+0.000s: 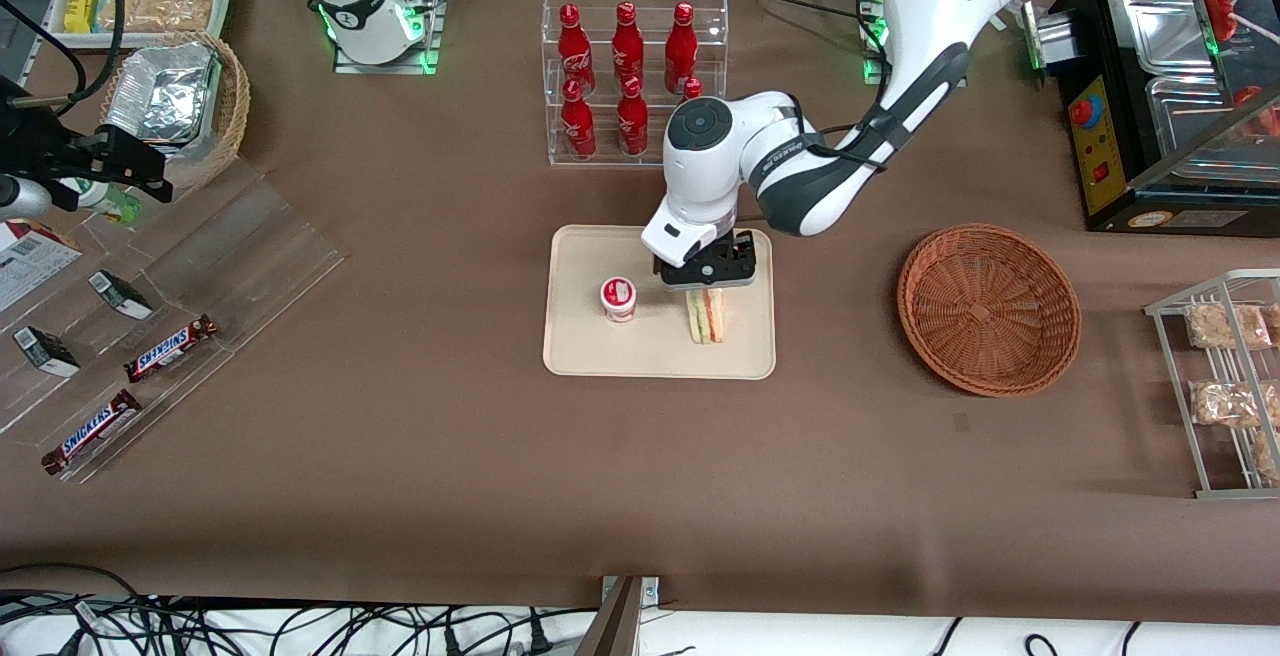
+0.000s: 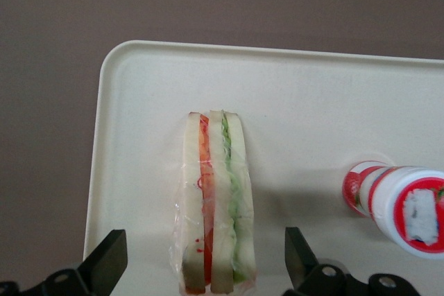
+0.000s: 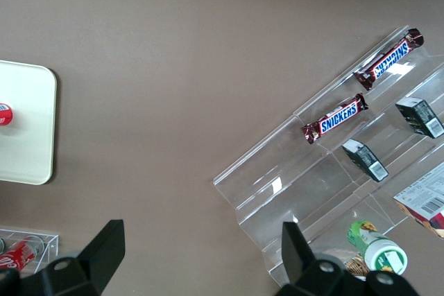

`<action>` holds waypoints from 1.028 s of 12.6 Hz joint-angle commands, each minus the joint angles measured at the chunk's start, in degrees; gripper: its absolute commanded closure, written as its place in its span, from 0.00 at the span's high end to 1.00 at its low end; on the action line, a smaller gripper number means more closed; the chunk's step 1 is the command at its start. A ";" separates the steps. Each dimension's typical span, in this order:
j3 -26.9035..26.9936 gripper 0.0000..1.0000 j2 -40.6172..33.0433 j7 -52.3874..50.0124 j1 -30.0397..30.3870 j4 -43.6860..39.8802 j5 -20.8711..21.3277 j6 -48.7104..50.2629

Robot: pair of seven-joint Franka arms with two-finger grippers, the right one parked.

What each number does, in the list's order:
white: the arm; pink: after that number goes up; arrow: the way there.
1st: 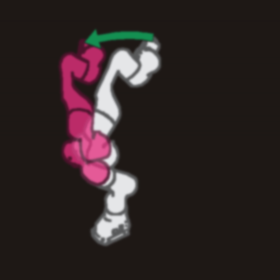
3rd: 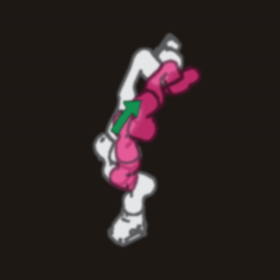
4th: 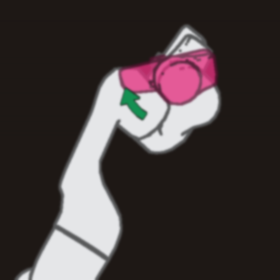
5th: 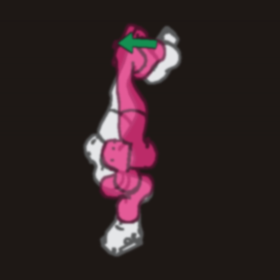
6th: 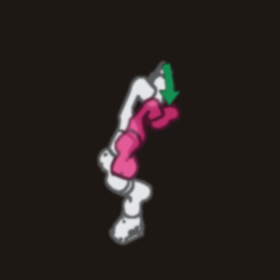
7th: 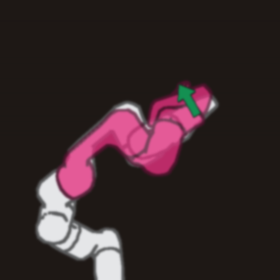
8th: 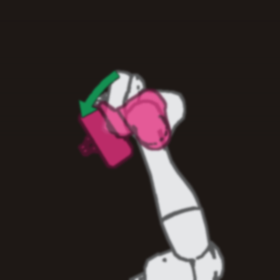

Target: Place sandwich from basket to tray

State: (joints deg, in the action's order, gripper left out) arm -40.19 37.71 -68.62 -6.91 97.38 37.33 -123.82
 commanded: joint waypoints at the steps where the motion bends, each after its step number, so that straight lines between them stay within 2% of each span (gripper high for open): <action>1: -1.29 1.00 -2.64 8.03 1.20 -7.17 -8.21 10.66; 4: -1.38 1.00 -2.99 8.67 2.51 -11.59 -10.17 13.94; 8: -1.38 1.00 -4.40 8.94 5.49 -18.61 -10.78 23.07; 13: -1.12 1.00 -4.31 18.06 10.86 -26.01 -12.90 30.90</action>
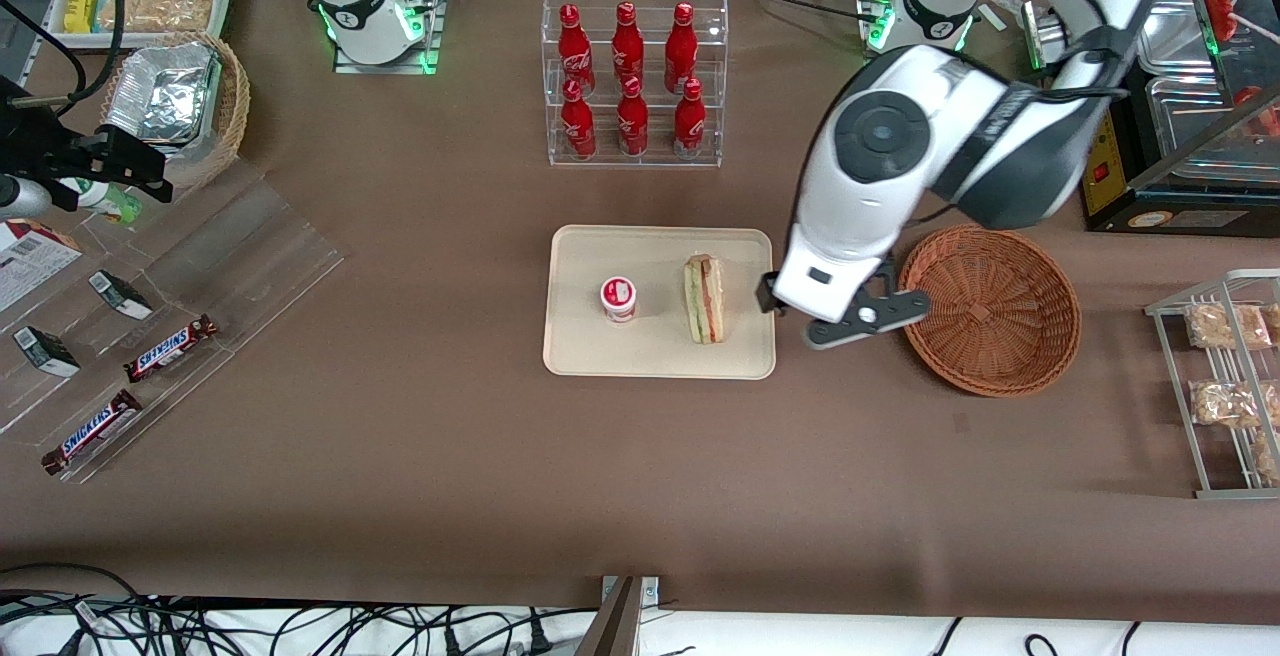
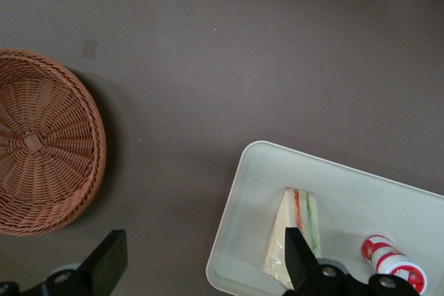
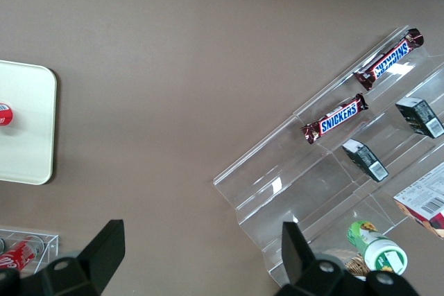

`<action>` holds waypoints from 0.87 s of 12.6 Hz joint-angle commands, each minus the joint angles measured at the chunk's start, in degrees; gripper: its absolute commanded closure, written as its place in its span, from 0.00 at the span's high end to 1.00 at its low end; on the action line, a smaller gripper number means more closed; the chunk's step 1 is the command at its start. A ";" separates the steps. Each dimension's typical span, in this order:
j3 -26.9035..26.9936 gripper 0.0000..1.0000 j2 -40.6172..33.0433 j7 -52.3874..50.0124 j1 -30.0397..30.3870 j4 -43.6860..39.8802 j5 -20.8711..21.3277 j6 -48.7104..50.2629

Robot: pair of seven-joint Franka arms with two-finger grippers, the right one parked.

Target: Place sandwich from basket to tray

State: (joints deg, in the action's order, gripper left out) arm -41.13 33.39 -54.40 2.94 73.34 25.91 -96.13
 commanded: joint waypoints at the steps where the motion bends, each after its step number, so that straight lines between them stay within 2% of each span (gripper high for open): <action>1: -0.09 1.00 0.00 5.69 2.49 -2.14 -1.56 3.66; 7: 0.00 1.00 0.00 15.09 9.96 -4.34 -1.56 4.37; 9: 0.35 1.00 -0.26 25.76 12.96 -4.60 -2.43 5.59; 10: 3.31 1.00 -0.26 32.01 12.10 -6.96 -4.61 7.17; 11: 9.17 1.00 -0.17 36.08 9.22 -10.63 -7.60 9.10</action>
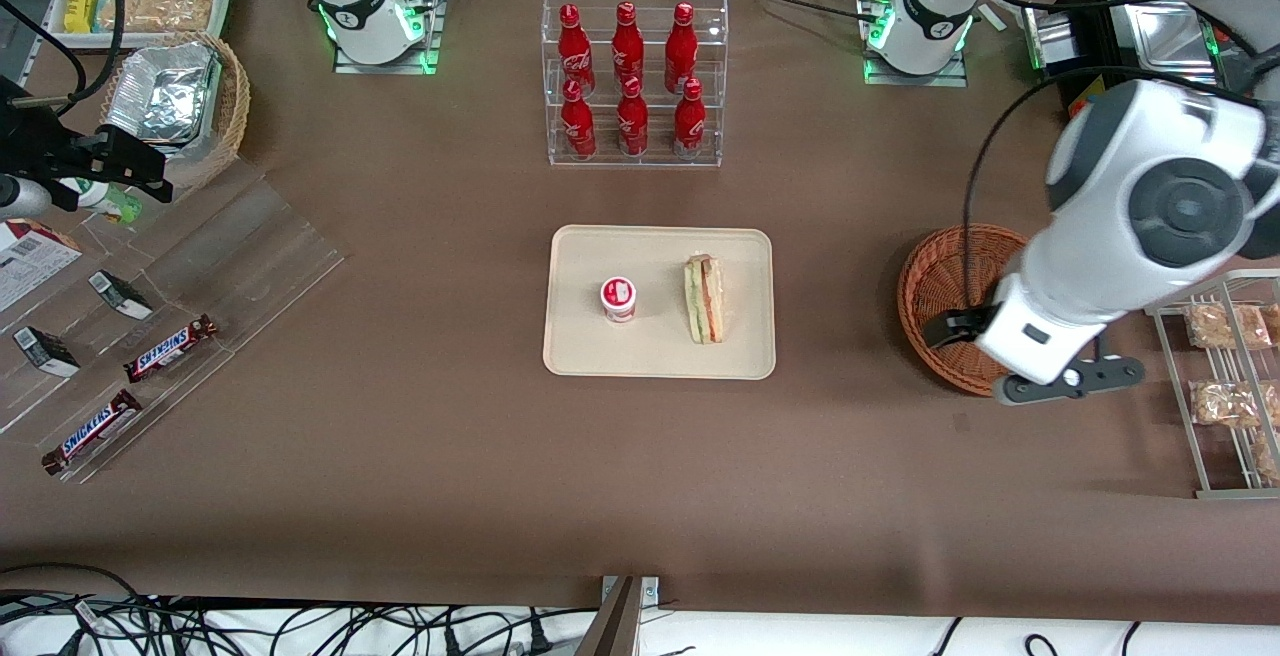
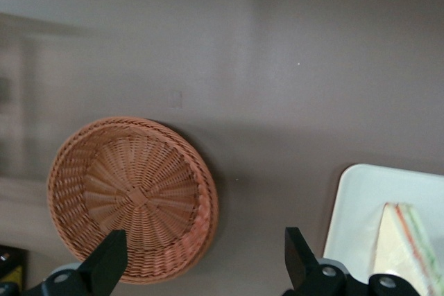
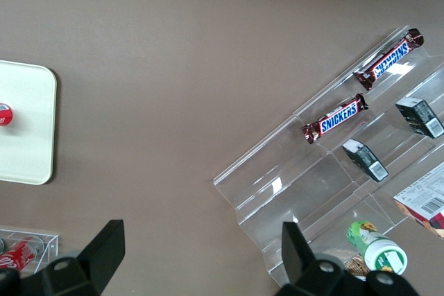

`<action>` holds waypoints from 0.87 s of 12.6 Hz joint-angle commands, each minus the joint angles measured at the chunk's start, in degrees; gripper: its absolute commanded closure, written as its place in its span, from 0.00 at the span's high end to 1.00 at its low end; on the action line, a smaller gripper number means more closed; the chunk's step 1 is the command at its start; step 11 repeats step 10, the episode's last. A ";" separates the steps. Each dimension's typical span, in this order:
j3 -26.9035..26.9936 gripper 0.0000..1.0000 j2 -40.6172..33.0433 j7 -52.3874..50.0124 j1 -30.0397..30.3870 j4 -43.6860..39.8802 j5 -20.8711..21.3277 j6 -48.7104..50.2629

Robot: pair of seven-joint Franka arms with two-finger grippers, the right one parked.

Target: Place sandwich from basket to tray

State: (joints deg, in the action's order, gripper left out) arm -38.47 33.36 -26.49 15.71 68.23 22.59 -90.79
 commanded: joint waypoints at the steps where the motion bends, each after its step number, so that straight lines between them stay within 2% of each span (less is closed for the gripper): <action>1: 12.91 1.00 -0.14 12.82 -6.63 -6.26 -8.31 4.30; 3: 23.65 1.00 -0.40 21.70 -11.47 -6.61 -15.00 4.57; 6: 37.38 1.00 -1.19 26.65 -20.35 -6.44 -20.81 4.48; 8: 39.08 1.00 -1.28 28.15 -20.90 -6.44 -22.94 4.57; 11: 39.08 1.00 -1.45 28.24 -20.90 -6.44 -22.94 4.57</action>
